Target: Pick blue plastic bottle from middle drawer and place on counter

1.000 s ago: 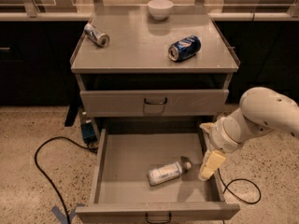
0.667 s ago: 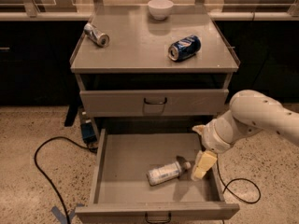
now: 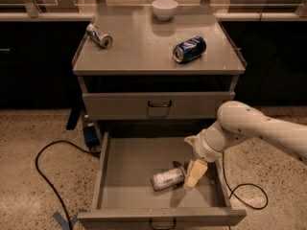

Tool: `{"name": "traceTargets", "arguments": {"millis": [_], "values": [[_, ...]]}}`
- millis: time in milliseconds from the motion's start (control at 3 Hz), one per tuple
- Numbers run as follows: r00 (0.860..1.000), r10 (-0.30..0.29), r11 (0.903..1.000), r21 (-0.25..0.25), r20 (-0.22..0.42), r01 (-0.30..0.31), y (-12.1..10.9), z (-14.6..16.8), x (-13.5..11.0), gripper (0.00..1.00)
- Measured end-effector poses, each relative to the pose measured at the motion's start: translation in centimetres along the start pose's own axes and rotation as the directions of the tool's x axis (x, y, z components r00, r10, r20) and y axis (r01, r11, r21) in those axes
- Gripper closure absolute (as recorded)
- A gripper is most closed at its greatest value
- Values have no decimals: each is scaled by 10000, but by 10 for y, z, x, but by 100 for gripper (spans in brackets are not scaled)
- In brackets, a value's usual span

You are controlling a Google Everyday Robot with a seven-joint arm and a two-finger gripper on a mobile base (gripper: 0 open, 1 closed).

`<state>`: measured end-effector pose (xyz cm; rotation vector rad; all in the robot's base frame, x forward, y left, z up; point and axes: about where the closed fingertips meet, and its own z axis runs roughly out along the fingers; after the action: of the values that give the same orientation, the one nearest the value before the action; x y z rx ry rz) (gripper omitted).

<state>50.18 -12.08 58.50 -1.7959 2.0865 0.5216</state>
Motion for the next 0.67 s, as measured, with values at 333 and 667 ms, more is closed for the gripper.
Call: {"name": "traceTargets", "arguments": {"millis": [333,667], "values": [[9994,350,9994,-64,57,-349,-11,34,25,0],[9994,346,9994,-64,40,-346,-10,35,25,0]]}}
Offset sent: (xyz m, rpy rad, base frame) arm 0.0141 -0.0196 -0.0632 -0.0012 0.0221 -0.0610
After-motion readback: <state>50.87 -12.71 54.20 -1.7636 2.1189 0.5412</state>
